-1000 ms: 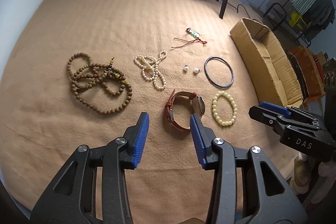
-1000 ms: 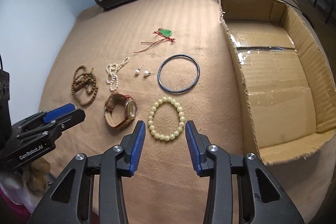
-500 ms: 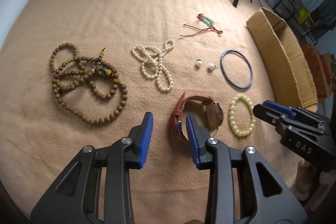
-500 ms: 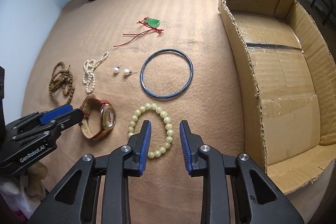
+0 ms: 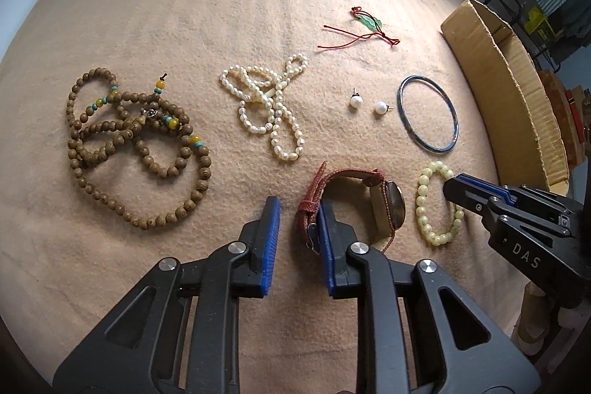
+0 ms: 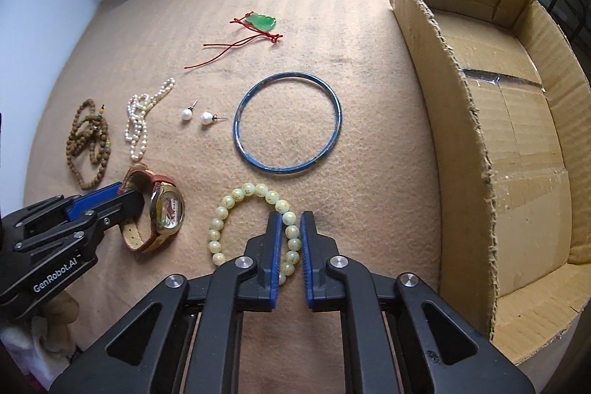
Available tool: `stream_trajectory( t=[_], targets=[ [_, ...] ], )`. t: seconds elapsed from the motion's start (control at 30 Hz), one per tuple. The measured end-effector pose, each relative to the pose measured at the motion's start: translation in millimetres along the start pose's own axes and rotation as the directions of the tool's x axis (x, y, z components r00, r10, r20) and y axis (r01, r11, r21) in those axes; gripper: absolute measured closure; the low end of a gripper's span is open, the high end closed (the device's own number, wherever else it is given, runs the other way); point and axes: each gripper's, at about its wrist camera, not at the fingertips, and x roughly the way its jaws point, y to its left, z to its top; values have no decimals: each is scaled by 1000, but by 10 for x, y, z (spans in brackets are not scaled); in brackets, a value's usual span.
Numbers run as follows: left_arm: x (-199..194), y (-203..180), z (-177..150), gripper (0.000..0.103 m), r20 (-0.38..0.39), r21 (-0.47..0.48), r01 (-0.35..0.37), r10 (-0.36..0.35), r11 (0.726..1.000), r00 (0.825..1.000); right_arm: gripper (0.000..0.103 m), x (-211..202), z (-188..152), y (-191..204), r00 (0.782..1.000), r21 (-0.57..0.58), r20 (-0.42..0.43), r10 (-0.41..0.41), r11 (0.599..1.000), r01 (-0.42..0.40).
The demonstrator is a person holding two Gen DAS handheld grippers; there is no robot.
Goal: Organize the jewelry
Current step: 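Close the left gripper on the watch strap while the right gripper closes on the bracelet, then carry the watch with the left tool while the right tool carries the bracelet into the box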
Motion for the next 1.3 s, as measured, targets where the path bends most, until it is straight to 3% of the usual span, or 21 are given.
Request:
stream_trajectory(
  t=[0.13, 0.7, 1.1, 1.3],
  targets=[
    [38, -69, 32, 94, 3, 7, 9, -9, 1000, 1000, 97, -3, -7, 26, 1000, -6, 8, 2, 1000, -2],
    [-287, -140, 63, 95, 100, 7, 35, -36, 999, 994, 97, -552, 36, 57, 986, -34, 169, 9, 999, -3],
    [-615, -483, 185, 95, 183, 57, 92, -101, 994, 978, 97, -1067, -12, -208, 957, 15, 288, 35, 999, -41],
    [-681, -778, 211, 95, 202, 101, 119, -137, 988, 970, 97, -1322, -13, -487, 937, 58, 350, -1, 998, -20]
  ],
)
